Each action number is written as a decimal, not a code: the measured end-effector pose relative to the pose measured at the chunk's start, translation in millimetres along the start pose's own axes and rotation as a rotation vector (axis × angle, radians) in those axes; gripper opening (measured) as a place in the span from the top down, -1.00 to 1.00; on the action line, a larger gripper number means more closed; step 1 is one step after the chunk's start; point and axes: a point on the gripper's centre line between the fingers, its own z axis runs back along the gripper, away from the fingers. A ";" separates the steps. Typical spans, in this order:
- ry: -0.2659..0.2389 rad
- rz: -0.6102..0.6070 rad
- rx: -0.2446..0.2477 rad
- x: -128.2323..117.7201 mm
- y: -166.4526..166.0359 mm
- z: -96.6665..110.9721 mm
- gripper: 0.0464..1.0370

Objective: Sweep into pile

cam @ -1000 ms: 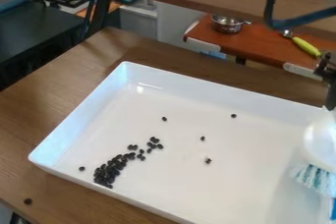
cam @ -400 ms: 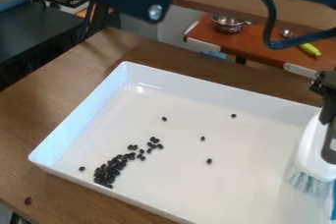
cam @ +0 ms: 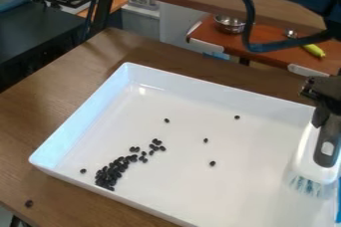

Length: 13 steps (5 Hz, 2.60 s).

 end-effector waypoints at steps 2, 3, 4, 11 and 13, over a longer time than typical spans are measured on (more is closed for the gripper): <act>0.142 0.026 -0.023 -10.3 12.7 -8.1 -0.56; 0.183 0.073 -0.052 0.2 17.9 -5.6 -0.94; 0.201 0.081 -0.070 7.6 15.4 -5.1 -0.93; 0.291 0.199 -0.028 -6.4 59.8 -19.6 0.07; 0.310 0.305 -0.034 -20.1 120.1 -16.1 0.07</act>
